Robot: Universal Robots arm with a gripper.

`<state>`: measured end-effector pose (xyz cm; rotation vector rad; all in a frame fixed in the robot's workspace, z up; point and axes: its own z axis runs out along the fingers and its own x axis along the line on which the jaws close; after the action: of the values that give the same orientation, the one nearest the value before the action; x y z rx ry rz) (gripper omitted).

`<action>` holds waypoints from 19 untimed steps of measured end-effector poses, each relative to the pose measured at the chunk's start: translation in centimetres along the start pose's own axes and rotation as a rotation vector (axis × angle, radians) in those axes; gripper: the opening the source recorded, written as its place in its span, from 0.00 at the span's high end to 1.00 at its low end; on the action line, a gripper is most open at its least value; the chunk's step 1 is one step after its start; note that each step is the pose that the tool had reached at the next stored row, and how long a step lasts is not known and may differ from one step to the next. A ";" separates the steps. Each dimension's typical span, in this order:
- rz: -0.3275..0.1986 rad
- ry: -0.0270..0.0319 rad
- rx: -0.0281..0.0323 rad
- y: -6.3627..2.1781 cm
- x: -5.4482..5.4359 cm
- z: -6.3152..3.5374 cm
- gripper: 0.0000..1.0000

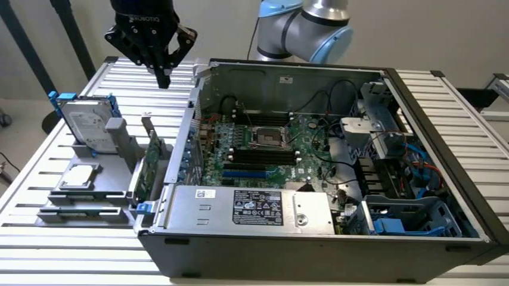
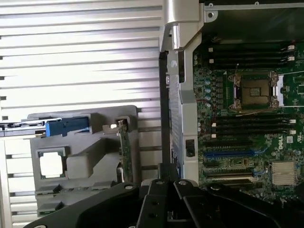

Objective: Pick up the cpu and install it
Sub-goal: 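Reach for the cpu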

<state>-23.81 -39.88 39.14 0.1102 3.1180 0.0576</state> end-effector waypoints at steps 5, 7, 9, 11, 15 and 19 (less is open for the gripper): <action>0.000 -0.0005 0.0076 -0.16 2.3 0.01 0.89; 0.000 -0.0008 0.0111 -0.22 3.2 0.02 0.89; 0.000 -0.0011 0.0150 -0.29 4.1 0.04 0.89; 0.000 -0.0013 0.0192 -0.35 5.0 0.05 0.89; -0.001 -0.0020 0.0284 -0.49 6.8 0.08 0.89; -0.001 -0.0027 0.0391 -0.62 8.6 0.14 0.89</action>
<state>-32.44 -39.88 38.80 0.1094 3.1173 -0.0034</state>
